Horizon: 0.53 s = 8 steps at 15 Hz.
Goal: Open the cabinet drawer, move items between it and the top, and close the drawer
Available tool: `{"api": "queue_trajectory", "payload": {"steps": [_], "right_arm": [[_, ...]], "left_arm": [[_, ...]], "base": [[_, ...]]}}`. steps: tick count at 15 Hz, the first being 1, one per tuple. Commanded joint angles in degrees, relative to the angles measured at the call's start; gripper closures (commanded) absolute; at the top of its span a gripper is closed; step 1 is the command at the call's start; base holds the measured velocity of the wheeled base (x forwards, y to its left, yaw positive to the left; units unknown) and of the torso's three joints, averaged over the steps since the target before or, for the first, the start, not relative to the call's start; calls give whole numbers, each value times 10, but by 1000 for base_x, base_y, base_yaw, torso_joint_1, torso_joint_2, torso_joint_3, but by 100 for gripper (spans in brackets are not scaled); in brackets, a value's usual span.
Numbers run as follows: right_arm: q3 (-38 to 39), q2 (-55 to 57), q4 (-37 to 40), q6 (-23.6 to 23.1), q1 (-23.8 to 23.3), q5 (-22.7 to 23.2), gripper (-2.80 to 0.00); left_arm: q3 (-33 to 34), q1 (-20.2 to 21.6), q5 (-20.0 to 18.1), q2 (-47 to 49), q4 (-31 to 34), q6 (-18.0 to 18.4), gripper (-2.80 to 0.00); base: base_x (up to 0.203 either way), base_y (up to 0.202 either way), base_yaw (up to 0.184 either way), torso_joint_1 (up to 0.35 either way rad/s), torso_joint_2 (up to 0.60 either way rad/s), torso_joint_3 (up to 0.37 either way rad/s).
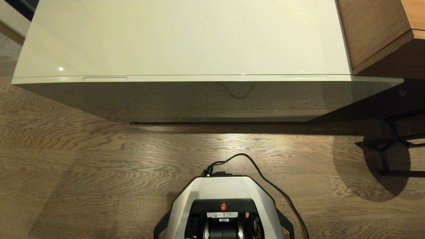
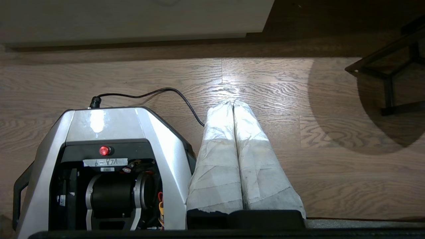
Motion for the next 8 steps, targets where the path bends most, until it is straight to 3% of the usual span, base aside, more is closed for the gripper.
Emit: {"api": "queue_trajectory", "payload": {"steps": [1, 8], "right_arm": [[1, 0, 0, 0, -1, 0, 0], [1, 0, 0, 0, 0, 0, 0]], "left_arm": [[0, 0, 0, 1, 0, 1, 0], [0, 1, 0, 1, 0, 0, 0]], "base": [[0, 0, 0, 0, 0, 0], [0, 0, 0, 0, 0, 0]]}}
